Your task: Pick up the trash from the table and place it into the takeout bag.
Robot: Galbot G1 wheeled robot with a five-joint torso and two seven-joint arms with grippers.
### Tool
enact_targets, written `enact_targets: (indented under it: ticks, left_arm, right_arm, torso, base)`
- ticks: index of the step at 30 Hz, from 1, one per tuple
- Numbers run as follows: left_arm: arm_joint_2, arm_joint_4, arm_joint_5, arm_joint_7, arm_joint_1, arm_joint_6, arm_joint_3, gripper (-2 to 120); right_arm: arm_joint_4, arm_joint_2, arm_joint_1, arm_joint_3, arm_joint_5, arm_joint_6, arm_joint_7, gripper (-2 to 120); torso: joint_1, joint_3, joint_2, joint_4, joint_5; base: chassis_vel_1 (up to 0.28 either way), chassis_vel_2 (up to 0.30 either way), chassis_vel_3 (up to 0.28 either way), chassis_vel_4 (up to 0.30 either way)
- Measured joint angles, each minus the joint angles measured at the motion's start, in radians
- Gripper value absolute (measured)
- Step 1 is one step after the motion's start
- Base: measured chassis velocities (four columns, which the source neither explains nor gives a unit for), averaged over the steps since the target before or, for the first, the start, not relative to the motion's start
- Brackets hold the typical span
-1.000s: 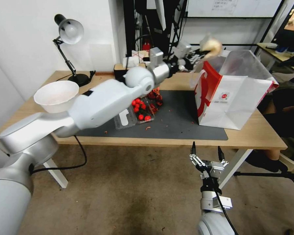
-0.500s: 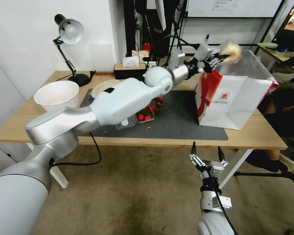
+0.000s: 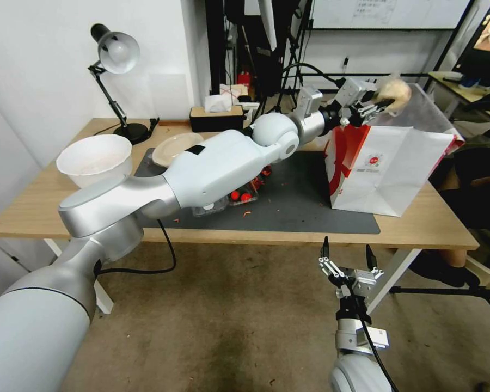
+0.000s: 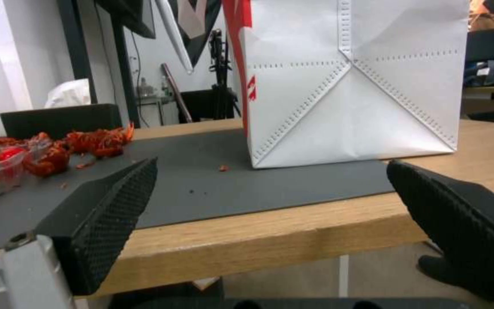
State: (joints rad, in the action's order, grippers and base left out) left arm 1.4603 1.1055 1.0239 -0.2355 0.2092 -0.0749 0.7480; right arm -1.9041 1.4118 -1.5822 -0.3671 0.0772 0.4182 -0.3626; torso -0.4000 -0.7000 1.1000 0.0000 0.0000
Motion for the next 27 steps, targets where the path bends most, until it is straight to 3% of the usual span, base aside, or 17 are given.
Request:
enact_targets:
  ticks: [3, 6, 7, 14, 20, 27]
  left_arm:
    - [-0.006, 0.004, -0.001, 0.001, 0.000, 0.004, 0.001, 64]
    - [-0.007, 0.006, -0.001, 0.001, 0.000, 0.004, 0.001, 71]
    - [-0.009, 0.008, -0.001, 0.002, -0.001, 0.004, 0.001, 79]
    - [-0.051, 0.042, 0.000, 0.015, -0.017, 0.006, -0.032, 99]
    - [-0.150, 0.083, 0.001, 0.018, -0.052, 0.010, -0.073, 100]
    - [-0.316, 0.160, -0.006, 0.022, -0.142, 0.009, -0.144, 100]
  right_arm:
    - [0.000, -0.001, 0.000, 0.000, 0.000, 0.000, 0.000, 100]
    - [0.000, -0.001, 0.000, 0.000, 0.000, 0.000, 0.000, 100]
    - [-0.001, -0.001, 0.000, 0.000, 0.000, 0.000, 0.000, 100]
    - [-0.003, -0.001, 0.000, 0.000, 0.000, 0.000, 0.000, 100]
    - [-0.005, -0.001, 0.000, 0.000, 0.000, -0.001, 0.000, 100]
    - [-0.009, -0.003, 0.001, 0.003, -0.003, -0.004, 0.000, 100]
  torso:
    - [0.000, 0.000, 0.000, 0.0000, 0.0000]
    - [0.000, 0.000, 0.000, 0.0000, 0.0000]
    - [0.000, 0.000, 0.000, 0.0000, 0.0000]
    - [0.000, 0.000, 0.000, -0.0002, 0.0000]
    - [0.000, 0.000, 0.000, 0.0001, -0.0003]
    - [0.000, 0.000, 0.000, 0.0002, -0.0002]
  base:
    - [0.000, 0.000, 0.000, 0.000]
    - [0.000, 0.000, 0.000, 0.000]
    - [0.000, 0.000, 0.000, 0.000]
    - [0.000, 0.000, 0.000, 0.000]
    - [0.000, 0.000, 0.000, 0.000]
    - [0.000, 0.000, 0.000, 0.000]
